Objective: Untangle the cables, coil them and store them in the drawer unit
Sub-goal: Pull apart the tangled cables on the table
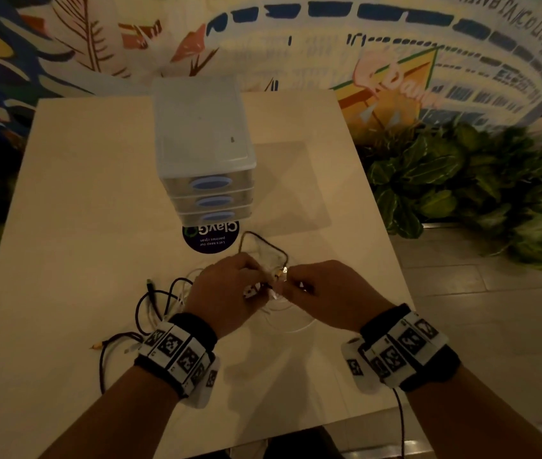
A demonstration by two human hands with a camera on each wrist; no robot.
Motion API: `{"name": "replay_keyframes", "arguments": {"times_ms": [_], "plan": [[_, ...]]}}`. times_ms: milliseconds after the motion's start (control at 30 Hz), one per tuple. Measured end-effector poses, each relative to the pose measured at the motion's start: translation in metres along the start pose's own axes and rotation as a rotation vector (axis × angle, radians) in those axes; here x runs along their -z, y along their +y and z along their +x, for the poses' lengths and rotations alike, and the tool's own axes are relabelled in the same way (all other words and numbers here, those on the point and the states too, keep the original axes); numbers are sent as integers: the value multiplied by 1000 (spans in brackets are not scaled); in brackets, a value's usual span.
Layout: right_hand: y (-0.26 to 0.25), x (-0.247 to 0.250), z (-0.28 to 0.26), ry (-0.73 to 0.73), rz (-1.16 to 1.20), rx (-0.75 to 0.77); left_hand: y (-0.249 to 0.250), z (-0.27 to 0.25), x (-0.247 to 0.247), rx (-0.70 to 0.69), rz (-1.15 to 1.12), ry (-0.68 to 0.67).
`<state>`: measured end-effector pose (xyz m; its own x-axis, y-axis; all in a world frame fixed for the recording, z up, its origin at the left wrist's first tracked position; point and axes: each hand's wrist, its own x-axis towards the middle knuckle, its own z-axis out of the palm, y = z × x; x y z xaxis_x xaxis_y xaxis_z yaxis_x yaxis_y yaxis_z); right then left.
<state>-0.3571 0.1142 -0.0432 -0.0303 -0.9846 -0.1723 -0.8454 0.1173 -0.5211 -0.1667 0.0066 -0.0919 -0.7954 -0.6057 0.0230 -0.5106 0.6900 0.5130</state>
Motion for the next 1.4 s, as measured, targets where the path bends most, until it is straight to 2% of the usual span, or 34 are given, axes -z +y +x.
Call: {"name": "replay_keyframes", "arguments": {"times_ms": [133, 267, 367, 467, 600, 667, 733, 867, 967, 1033, 1100, 1167, 1233, 1333, 1400], "plan": [[18, 23, -6, 61, 189, -14, -20, -6, 1, 65, -24, 21], [33, 27, -8, -51, 58, -151, -27, -7, 0, 34, -1, 31], [11, 28, -5, -95, 117, -180, -19, -6, 2, -4, 61, 88], [-28, 21, 1, -117, 25, -116, -7, -3, 6, -66, 108, 132], [-57, -4, 7, 29, -16, -135, -8, -2, 9, -8, 83, 174], [-57, -2, 8, 103, -45, -111, -14, -4, 9, 32, 85, 142], [-55, 11, 8, 146, -13, -85, -18, -5, 7, 52, 119, 94], [-48, 48, 4, 279, 199, -34, -18, -6, 7, 91, 88, 89], [-28, 61, 5, 337, 281, -101, -22, -5, 7, 116, 20, 100], [-8, 58, 6, 286, 226, -213, -25, -4, 8, 122, -25, 96], [10, 50, 5, 171, 117, -282, -25, -4, 8, 105, -58, 94], [13, 44, 3, 121, 51, -246, -20, -5, 9, 42, -24, 117], [-6, 41, 6, 127, 29, -181, -13, -5, 11, -4, 32, 133], [-43, 28, 14, 70, -21, -113, -3, -2, 14, -11, 63, 149], [-57, 18, 19, 48, -54, -128, 0, 0, 15, 3, 70, 153]]}}
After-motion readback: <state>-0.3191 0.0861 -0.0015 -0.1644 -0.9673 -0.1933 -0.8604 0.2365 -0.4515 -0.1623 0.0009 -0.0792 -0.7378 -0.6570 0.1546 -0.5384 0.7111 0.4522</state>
